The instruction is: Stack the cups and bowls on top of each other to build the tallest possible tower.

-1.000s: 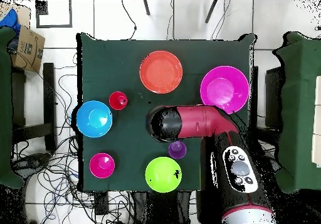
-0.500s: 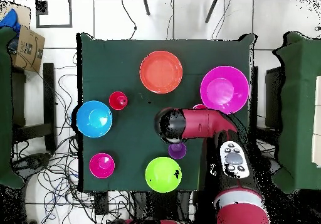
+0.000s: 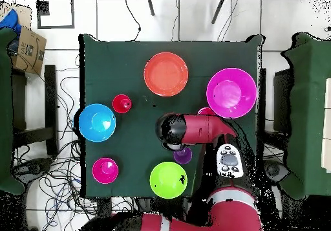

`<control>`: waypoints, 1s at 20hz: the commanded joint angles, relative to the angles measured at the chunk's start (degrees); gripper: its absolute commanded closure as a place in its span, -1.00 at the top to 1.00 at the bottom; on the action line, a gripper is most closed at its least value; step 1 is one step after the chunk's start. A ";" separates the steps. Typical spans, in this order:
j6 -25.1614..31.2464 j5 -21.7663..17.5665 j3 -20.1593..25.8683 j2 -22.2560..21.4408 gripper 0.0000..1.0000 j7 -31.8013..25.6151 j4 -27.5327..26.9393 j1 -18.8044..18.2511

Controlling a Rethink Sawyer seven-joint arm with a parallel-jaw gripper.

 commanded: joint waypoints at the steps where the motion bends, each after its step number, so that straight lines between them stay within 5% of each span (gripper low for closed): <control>1: 9.76 2.85 -1.15 -1.00 1.00 8.93 -4.36 2.81; 11: 13.31 5.04 -3.28 -2.40 1.00 9.04 -4.48 4.67; 20: 0.77 10.96 0.07 -1.11 1.00 9.69 0.97 1.89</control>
